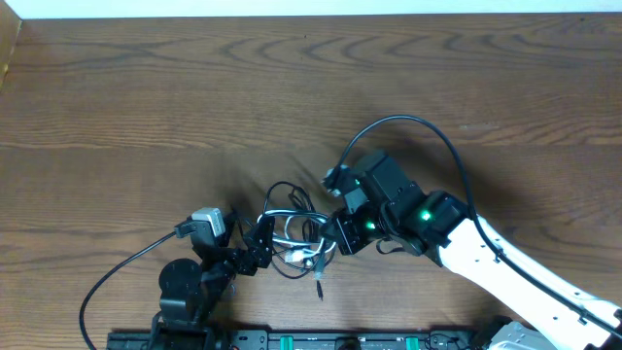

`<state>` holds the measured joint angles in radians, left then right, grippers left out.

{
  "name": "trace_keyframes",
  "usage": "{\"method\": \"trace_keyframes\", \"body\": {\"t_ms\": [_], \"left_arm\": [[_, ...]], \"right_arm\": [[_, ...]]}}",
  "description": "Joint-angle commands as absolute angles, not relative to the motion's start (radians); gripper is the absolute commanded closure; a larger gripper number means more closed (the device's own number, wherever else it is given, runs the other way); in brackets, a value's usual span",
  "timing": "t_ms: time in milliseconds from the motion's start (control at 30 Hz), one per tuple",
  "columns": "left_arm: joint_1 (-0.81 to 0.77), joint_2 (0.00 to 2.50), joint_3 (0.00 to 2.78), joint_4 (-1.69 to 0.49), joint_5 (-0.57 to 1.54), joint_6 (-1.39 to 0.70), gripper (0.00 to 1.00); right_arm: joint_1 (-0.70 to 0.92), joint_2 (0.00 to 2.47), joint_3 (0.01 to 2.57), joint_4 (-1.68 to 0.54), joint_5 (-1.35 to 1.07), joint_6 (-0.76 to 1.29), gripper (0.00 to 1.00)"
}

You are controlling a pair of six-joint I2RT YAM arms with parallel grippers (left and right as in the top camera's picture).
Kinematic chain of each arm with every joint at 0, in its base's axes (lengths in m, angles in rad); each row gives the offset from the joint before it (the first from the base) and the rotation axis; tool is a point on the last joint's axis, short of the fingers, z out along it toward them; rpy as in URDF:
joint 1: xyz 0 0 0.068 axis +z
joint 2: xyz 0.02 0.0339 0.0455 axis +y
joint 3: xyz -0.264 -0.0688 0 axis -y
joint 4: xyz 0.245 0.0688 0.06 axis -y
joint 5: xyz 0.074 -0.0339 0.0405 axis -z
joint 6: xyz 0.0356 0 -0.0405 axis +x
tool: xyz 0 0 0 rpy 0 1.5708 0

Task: Untangle cables

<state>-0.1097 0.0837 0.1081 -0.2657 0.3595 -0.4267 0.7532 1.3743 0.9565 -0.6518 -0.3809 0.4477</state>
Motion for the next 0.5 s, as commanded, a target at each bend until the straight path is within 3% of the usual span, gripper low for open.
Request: {"method": "trace_keyframes", "body": {"t_ms": [0, 133, 300, 367, 467], "left_arm": [[-0.047, 0.071, 0.086, -0.28, -0.099, -0.537, 0.09], [-0.047, 0.071, 0.086, -0.28, -0.106, -0.552, 0.09], [-0.047, 0.071, 0.086, -0.28, -0.105, -0.686, 0.09], [-0.047, 0.071, 0.086, -0.279, -0.064, -0.709, 0.09], [-0.047, 0.071, 0.086, -0.278, 0.065, -0.692, 0.09]], "right_arm": [[0.701, 1.373, 0.884, -0.849, 0.234, 0.749, 0.99], [0.701, 1.373, 0.884, -0.924, 0.348, 0.884, 0.99], [0.701, 1.373, 0.883, -0.901, 0.352, 0.905, 0.95], [0.701, 1.373, 0.883, -0.863, 0.317, 0.903, 0.99], [0.702, 1.373, 0.883, -0.739, 0.163, 0.715, 0.99]]}}
